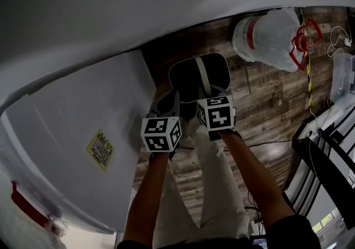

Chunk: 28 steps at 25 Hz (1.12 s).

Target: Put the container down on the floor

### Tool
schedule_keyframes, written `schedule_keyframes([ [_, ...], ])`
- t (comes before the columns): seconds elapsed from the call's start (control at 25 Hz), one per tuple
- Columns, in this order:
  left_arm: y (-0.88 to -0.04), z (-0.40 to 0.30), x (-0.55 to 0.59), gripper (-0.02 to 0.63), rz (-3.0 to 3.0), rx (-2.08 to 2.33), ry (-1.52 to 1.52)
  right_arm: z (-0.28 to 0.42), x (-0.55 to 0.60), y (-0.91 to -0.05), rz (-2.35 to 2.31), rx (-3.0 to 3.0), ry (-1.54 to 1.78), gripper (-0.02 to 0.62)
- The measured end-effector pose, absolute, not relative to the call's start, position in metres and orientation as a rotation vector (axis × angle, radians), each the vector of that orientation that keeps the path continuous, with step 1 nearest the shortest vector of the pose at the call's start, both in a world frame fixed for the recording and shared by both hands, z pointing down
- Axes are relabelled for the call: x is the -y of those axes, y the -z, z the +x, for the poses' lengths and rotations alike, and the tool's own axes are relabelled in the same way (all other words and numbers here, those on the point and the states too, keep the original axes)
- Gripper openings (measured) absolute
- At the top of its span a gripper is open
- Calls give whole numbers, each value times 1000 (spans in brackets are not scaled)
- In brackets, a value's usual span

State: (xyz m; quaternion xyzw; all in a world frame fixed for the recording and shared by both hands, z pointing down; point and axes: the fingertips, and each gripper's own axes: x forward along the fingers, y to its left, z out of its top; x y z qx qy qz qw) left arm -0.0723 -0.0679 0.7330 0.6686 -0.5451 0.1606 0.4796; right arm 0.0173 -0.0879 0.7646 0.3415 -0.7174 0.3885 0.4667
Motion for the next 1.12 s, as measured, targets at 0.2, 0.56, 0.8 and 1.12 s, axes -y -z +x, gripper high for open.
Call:
schedule_keyframes([
  [0.2, -741, -71, 72, 17, 1639, 1336, -376, 14, 92, -773, 825, 1770, -942, 34],
  [0.56, -760, -79, 82, 17, 1627, 1361, -364, 8, 106, -795, 822, 1776, -914, 34],
  [0.8, -768, -85, 92, 17, 1632, 1384, -357, 3, 115, -805, 821, 1780, -899, 34],
  [1.12, -784, -92, 102, 17, 1636, 1416, -339, 0, 123, -823, 839, 1786, -910, 34],
])
